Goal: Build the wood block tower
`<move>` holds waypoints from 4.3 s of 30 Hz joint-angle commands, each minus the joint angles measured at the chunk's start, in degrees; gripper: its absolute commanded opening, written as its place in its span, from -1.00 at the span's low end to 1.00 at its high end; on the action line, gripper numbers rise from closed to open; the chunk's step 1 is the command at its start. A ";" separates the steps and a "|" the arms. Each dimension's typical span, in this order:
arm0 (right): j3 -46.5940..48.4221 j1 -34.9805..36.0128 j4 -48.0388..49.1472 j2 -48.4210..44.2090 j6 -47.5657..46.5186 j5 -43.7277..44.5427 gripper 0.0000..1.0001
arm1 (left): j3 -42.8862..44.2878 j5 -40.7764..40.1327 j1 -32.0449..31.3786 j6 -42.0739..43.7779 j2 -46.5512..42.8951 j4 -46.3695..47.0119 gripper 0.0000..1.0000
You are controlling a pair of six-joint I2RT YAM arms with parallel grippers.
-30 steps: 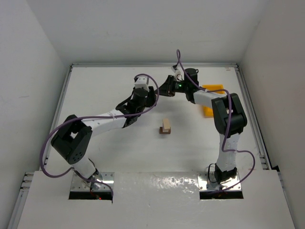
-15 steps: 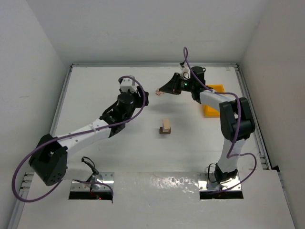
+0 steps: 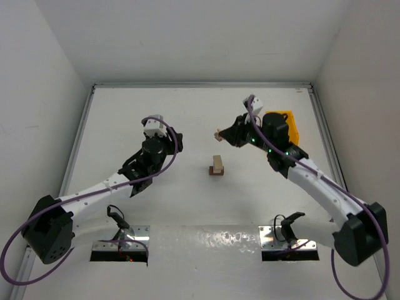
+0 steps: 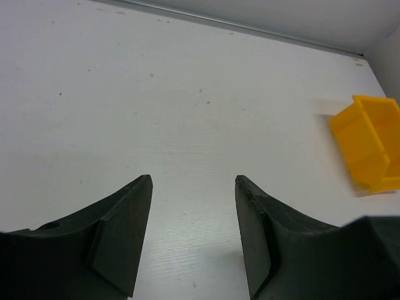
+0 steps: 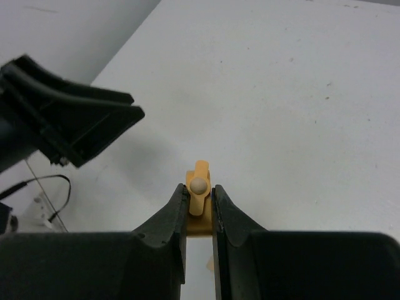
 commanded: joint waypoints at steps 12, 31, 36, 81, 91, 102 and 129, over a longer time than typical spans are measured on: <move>-19.78 16.86 7.81 -13.27 -6.90 28.76 -0.95 | -6.00 -2.27 -0.53 1.13 -9.03 4.89 0.04; -18.92 24.41 7.91 -9.32 -4.00 44.01 -0.97 | -4.86 -2.44 -0.53 1.74 -4.82 4.37 -0.01; -14.88 29.69 2.11 -8.27 -1.72 58.09 -1.00 | -4.86 -2.88 -0.53 1.30 -4.99 4.19 -0.04; -7.93 40.15 -1.41 6.76 13.05 76.92 -0.94 | -5.92 -2.53 -0.53 -0.63 -4.11 6.04 -0.08; -7.66 40.15 -1.68 8.17 13.66 77.54 -0.88 | -5.48 -1.92 -0.53 -0.63 -3.41 5.86 -0.08; -7.75 40.15 -1.76 9.14 13.66 77.80 -0.87 | -5.30 -1.48 -0.53 -0.63 -2.97 5.86 -0.08; -7.84 40.07 -0.88 10.63 12.70 77.80 -0.86 | -5.56 -1.04 -0.53 -0.37 -3.23 6.30 -0.08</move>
